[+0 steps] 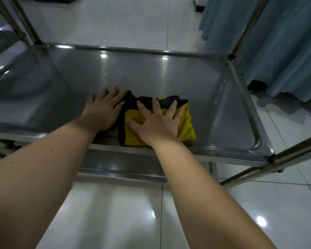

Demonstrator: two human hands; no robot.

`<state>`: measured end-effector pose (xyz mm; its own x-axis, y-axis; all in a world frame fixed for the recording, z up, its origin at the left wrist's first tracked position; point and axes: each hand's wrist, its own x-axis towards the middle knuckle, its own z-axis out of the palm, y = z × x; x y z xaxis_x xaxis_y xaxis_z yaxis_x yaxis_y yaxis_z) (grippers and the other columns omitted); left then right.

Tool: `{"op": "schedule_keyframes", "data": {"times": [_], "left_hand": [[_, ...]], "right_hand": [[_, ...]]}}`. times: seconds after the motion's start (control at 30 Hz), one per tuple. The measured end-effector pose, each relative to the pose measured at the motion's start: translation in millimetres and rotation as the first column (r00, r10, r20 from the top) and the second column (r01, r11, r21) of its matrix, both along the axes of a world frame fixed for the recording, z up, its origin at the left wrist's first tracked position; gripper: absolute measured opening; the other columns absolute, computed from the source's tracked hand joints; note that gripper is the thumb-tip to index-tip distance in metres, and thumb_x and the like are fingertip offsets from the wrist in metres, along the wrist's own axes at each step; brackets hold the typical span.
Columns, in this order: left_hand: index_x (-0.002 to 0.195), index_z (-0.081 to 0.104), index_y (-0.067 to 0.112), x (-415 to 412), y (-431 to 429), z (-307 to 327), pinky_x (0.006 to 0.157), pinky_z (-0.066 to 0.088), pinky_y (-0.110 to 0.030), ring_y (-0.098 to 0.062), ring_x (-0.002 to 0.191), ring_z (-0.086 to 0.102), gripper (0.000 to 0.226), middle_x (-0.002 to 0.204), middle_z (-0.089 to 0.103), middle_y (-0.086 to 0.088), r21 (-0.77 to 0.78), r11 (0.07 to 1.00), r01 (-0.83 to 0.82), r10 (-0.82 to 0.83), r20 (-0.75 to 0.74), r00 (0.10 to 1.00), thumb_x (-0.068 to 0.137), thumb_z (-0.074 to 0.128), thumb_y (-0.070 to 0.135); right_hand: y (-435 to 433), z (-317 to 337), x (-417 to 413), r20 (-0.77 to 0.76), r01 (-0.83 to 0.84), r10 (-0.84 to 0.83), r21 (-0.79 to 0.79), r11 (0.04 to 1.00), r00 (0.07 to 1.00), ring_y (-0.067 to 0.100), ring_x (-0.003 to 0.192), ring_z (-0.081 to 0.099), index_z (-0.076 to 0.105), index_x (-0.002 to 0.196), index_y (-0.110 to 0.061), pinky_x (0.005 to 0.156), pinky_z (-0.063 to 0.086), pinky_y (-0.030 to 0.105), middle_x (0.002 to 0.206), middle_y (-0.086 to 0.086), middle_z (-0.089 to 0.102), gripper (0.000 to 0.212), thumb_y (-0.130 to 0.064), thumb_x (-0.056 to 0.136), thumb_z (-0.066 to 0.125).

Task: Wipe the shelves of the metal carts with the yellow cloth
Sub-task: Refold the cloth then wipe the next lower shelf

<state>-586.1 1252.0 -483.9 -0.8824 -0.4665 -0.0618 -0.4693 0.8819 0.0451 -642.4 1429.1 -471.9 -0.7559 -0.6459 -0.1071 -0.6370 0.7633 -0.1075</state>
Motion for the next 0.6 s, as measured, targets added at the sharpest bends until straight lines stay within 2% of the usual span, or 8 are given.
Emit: {"op": "schedule_keyframes", "data": {"times": [0.1, 0.23, 0.3, 0.43, 0.6], "left_hand": [[0.155, 0.002, 0.043, 3.8, -3.7, 0.1, 0.120, 0.000, -0.051, -0.022, 0.152, -0.001, 0.053, 0.165, -0.002, 0.008, 0.035, 0.999, 0.005, -0.005, 0.001, 1.000, 0.104, 0.016, 0.048], [0.155, 0.006, 0.043, 1.8, 2.3, 0.3, 0.120, 0.000, -0.052, -0.023, 0.152, 0.000, 0.053, 0.166, 0.000, 0.008, 0.050, 0.999, -0.002, 0.004, -0.028, 1.000, 0.103, 0.016, 0.051], [0.156, 0.008, 0.041, -1.1, 6.6, -0.4, 0.119, 0.002, -0.053, -0.023, 0.152, 0.000, 0.054, 0.166, 0.000, 0.007, 0.059, 0.998, -0.006, 0.007, -0.029, 1.000, 0.103, 0.017, 0.051], [0.156, 0.010, 0.037, -6.6, 8.0, -2.7, 0.118, 0.003, -0.056, -0.026, 0.152, 0.001, 0.055, 0.166, 0.002, 0.004, 0.048, 0.999, 0.007, -0.005, -0.045, 0.999, 0.104, 0.016, 0.050], [0.156, 0.003, 0.038, -4.6, 4.1, 1.2, 0.118, 0.001, -0.058, -0.027, 0.152, -0.002, 0.052, 0.166, -0.001, 0.003, 0.049, 0.998, 0.026, -0.025, -0.014, 1.000, 0.106, 0.012, 0.043]], "right_hand": [[47.5, -3.0, -31.5, -0.034, 0.023, -0.023, 0.003, 1.000, 0.999, 0.047, 0.145, -0.016, 0.000, 0.148, -0.059, 0.112, -0.015, 0.064, 0.164, -0.011, -0.008, 0.073, -0.086, 0.083, 0.017], [143.9, 4.4, -77.3, 0.027, 0.280, -0.282, 0.065, 0.958, 0.959, 0.043, 0.147, -0.011, -0.006, 0.145, -0.063, 0.116, -0.010, 0.062, 0.164, -0.013, -0.009, 0.074, -0.089, 0.078, 0.011], [162.0, 7.0, -80.6, 0.013, 0.361, -0.365, 0.123, 0.924, 0.931, 0.043, 0.147, -0.011, -0.007, 0.145, -0.061, 0.117, -0.009, 0.060, 0.164, -0.012, -0.011, 0.073, -0.088, 0.079, 0.010], [120.3, 8.0, -55.6, -0.004, 0.400, -0.401, 0.089, 0.912, 0.916, 0.048, 0.145, -0.012, -0.009, 0.147, -0.058, 0.115, -0.007, 0.065, 0.164, -0.010, -0.013, 0.073, -0.086, 0.082, 0.008], [-5.5, 1.3, 12.8, 0.008, 0.182, -0.183, 0.066, 0.981, 0.983, 0.050, 0.144, -0.017, -0.005, 0.149, -0.057, 0.112, -0.014, 0.066, 0.164, -0.008, -0.012, 0.072, -0.084, 0.084, 0.013]]}}
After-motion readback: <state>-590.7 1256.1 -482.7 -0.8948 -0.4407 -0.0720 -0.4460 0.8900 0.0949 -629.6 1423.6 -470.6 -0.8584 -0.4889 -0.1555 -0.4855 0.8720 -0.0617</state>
